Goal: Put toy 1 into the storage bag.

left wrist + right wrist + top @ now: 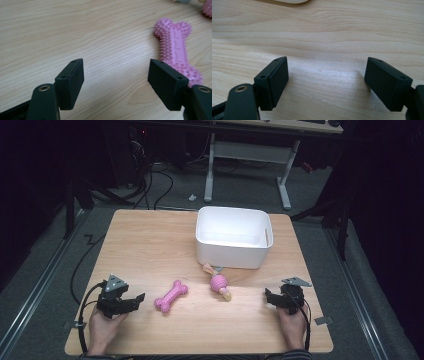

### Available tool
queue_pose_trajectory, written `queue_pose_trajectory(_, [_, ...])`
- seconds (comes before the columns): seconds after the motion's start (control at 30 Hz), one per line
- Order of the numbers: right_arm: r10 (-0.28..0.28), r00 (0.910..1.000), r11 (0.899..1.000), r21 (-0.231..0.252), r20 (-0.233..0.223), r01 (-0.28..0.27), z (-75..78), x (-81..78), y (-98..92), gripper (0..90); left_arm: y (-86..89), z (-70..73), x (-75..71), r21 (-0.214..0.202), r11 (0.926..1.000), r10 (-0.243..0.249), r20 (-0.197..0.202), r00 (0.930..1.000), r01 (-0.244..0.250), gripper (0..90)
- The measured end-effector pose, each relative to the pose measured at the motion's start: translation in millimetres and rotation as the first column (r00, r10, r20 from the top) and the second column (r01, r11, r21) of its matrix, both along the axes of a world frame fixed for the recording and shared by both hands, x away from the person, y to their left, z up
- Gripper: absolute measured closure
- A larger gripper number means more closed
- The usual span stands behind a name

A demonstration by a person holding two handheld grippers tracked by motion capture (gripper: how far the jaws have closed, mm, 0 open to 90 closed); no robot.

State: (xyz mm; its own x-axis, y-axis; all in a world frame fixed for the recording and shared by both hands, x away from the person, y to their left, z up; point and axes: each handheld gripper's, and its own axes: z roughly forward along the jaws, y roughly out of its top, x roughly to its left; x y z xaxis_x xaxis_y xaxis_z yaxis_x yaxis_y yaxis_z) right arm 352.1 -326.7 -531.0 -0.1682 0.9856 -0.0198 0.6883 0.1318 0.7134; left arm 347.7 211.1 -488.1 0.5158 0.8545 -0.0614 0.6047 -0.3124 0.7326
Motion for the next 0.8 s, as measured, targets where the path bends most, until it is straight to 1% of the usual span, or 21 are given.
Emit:
queue_pose_trajectory(0.03, [0.0, 1.0, 1.0, 0.0, 0.0, 0.0, 0.0, 0.0, 0.0, 19.4, 0.0, 0.0, 0.0, 0.0, 1.0, 0.0, 0.0, 1.0, 0.0, 28.9])
queue_pose_trajectory(0.13, [0.0, 1.0, 1.0, 0.0, 0.0, 0.0, 0.0, 0.0, 0.0, 19.4, -11.2, 8.8, -1.8, 0.008, 0.9993, -0.036, 0.003, 0.9994, 0.036, 27.9])
queue_pose_trajectory(0.17, [0.0, 1.0, 1.0, 0.0, 0.0, 0.0, 0.0, 0.0, 0.0, 19.4, -11.2, 8.8, -1.8, 0.008, 0.9993, -0.036, 0.003, 0.9994, 0.036, 27.7])
queue_pose_trajectory(0.2, [0.001, 1.0, 1.0, 0.0, 0.0, -0.001, 0.0, -0.1, 0.0, 19.4, -16.7, 12.4, -2.4, 0.011, 0.9985, -0.054, 0.007, 0.9985, 0.054, 27.6])
queue_pose_trajectory(0.27, [0.001, 1.0, 1.0, 0.0, 0.0, -0.001, 0.0, -0.1, 0.0, 19.4, -22.4, 14.5, -2.1, 0.017, 0.9976, -0.067, 0.007, 0.9977, 0.067, 27.6])
queue_pose_trajectory(0.3, [0.001, 1.0, 1.0, 0.0, 0.0, -0.001, 0.0, -0.1, 0.0, 19.4, -22.4, 14.5, -2.1, 0.017, 0.9976, -0.067, 0.007, 0.9977, 0.067, 27.6])
queue_pose_trajectory(0.33, [0.001, 1.0, 1.0, 0.0, 0.0, -0.001, 0.0, -0.1, 0.0, 19.4, -27.8, 15.7, -1.0, 0.022, 0.9966, -0.08, 0.001, 0.9968, 0.08, 27.6])
queue_pose_trajectory(0.37, [0.001, 1.0, 1.0, 0.0, 0.0, -0.001, 0.0, -0.1, 0.0, 19.4, -27.8, 15.7, -1.0, 0.022, 0.9966, -0.08, 0.001, 0.9968, 0.08, 27.6])
queue_pose_trajectory(0.43, [0.001, 1.0, 1.0, 0.0, 0.0, -0.001, 0.0, -0.1, 0.0, 19.4, -33.5, 16.4, 0.3, 0.021, 0.9953, -0.095, -0.004, 0.9955, 0.095, 27.6])
queue_pose_trajectory(0.53, [0.001, 1.0, 1.0, 0.0, 0.0, -0.001, 0.0, -0.1, 0.0, 19.4, -43.4, 16.7, 2.7, 0.036, 0.9933, -0.11, -0.004, 0.9939, 0.11, 27.7])
queue_pose_trajectory(0.57, [0.001, 1.0, 1.0, 0.0, 0.0, -0.001, 0.0, -0.1, 0.0, 19.4, -43.4, 16.7, 2.7, 0.036, 0.9933, -0.11, -0.004, 0.9939, 0.11, 28.0])
queue_pose_trajectory(0.7, [0.001, 1.0, 1.0, -0.001, -0.002, -0.001, 0.1, -0.2, 0.0, 19.4, -54.4, 15.2, 7.4, 0.048, 0.9901, -0.131, -0.019, 0.9912, 0.132, 28.5])
queue_pose_trajectory(0.73, [0.002, 1.0, 1.0, 0.0, 0.0, -0.002, 0.0, -0.1, 0.0, 19.4, -57.2, 14.7, 8.3, 0.045, 0.9888, -0.141, -0.027, 0.9896, 0.142, 28.7])
queue_pose_trajectory(0.8, [0.001, 1.0, 1.0, 0.0, 0.0, -0.001, 0.0, -0.1, 0.0, 19.4, -62.5, 13.7, 9.9, 0.053, 0.9862, -0.156, -0.033, 0.9873, 0.157, 29.3])
